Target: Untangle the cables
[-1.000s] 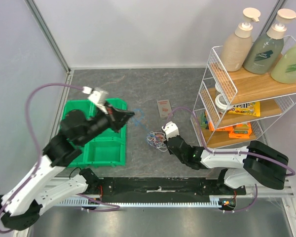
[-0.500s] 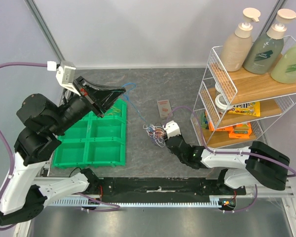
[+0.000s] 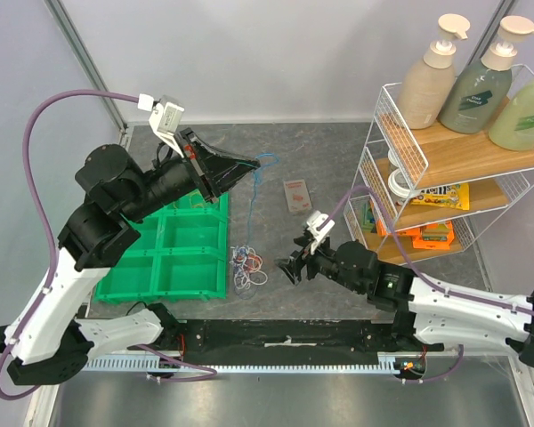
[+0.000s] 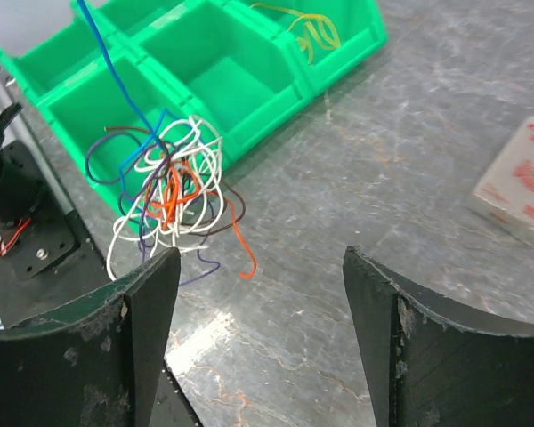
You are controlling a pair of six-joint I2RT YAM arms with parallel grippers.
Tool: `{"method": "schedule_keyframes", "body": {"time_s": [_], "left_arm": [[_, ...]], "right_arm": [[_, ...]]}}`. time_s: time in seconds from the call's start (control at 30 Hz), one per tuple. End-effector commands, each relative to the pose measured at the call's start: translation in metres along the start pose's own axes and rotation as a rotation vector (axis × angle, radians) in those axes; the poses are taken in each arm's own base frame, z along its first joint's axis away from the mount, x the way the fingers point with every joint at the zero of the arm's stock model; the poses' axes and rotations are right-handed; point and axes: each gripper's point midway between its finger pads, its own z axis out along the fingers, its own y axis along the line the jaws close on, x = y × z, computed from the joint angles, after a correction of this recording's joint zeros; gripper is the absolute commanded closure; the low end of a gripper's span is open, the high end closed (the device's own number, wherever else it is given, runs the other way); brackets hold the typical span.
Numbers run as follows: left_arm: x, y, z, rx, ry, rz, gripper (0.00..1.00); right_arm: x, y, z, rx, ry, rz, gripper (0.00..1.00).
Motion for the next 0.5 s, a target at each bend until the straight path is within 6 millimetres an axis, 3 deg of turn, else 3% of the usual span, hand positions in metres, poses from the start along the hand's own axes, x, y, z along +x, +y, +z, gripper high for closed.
{"method": "schedule_keyframes", "body": {"time_s": [0.0, 0.2, 0.37, 0.47], "left_arm": [[-0.027, -0.03, -0.011, 0.106, -0.084, -0.015, 0.99], [-0.031, -0.034, -0.017, 0.115, -0.095, -0.015, 0.98], [-0.036, -0.043, -0.019, 0.148, -0.096, -0.019, 0.98], [-0.038, -0.046, -0.02, 0.157, -0.103, -0.017, 0.98]], "right_arm": [[-0.009, 0.035, 0.015, -0.156, 0.011, 0.004, 0.21], [-0.015, 0.054, 0.037, -0.21, -0.026, 0.093, 0.26], [0.002, 0.028, 0.051, -0.048, -0.005, 0.149, 0.38], [0.002, 0.046, 0.05, -0.154, -0.033, 0.15, 0.37]]}}
